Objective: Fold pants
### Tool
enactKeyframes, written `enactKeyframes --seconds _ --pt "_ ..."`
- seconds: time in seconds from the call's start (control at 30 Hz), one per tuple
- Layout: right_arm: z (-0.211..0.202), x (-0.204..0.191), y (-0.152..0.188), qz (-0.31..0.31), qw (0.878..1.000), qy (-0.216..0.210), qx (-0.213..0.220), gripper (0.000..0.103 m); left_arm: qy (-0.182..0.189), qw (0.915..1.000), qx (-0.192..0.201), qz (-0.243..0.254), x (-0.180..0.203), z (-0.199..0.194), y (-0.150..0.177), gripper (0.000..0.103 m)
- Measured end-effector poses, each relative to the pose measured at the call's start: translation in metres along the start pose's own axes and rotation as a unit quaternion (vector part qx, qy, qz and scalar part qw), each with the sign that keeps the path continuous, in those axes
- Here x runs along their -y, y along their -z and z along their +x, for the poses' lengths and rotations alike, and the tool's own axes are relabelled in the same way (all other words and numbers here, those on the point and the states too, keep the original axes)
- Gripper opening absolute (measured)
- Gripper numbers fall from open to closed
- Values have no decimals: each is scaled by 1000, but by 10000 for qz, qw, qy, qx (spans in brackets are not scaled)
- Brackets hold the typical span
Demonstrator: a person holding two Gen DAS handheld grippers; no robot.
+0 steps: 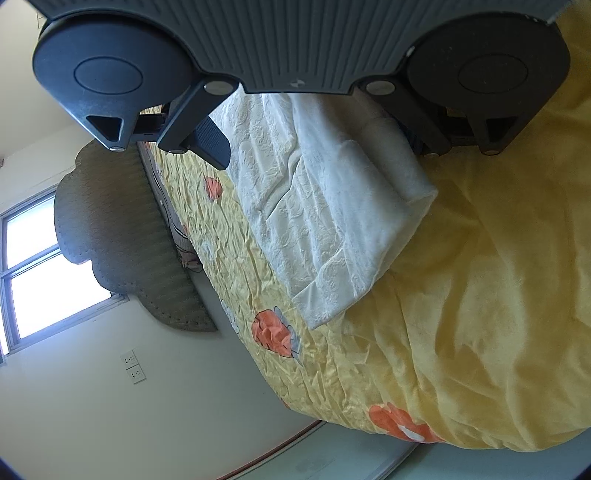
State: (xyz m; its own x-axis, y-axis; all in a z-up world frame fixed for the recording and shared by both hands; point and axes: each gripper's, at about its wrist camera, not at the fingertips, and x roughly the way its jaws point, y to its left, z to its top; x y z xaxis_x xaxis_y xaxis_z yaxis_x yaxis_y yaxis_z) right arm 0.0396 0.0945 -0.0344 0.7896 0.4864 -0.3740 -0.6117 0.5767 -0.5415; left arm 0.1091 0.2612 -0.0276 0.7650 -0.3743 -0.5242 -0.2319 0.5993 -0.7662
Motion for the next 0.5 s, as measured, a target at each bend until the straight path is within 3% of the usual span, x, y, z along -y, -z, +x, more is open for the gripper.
enactKeyframes --seconds 0.1,0.13,0.2,0.23,0.3,0.33,0.4,0.47,0.5 --pt "-16 25 0 474 9987 -151 146 16 -29 9999 64 104 2 7 -10 87" --pt "-20 34 0 637 9966 -501 139 16 -44 9999 74 124 2 9 -13 87" --pt "-32 58 -1 1183 9802 -1577 154 16 -70 9999 24 92 0 14 -19 86" --pt "-38 69 1 1483 9741 -1682 272 16 -43 9999 10 110 -1 16 -22 83" --pt "-37 88 3 1925 9684 -1571 226 17 -112 9996 -3 242 -1 18 -26 60" --pt "-31 96 5 2144 9653 -1487 127 18 -256 9992 -19 319 -1 19 -27 53" --pt "-6 103 9 2522 9588 -1257 -352 20 -528 9975 30 471 -1 20 -25 28" --pt "28 102 21 2690 9462 -1314 -1233 21 -716 9946 108 741 3 15 -21 15" --pt "36 101 29 2764 9416 -1394 -1323 20 -745 9937 161 827 7 12 -19 14"
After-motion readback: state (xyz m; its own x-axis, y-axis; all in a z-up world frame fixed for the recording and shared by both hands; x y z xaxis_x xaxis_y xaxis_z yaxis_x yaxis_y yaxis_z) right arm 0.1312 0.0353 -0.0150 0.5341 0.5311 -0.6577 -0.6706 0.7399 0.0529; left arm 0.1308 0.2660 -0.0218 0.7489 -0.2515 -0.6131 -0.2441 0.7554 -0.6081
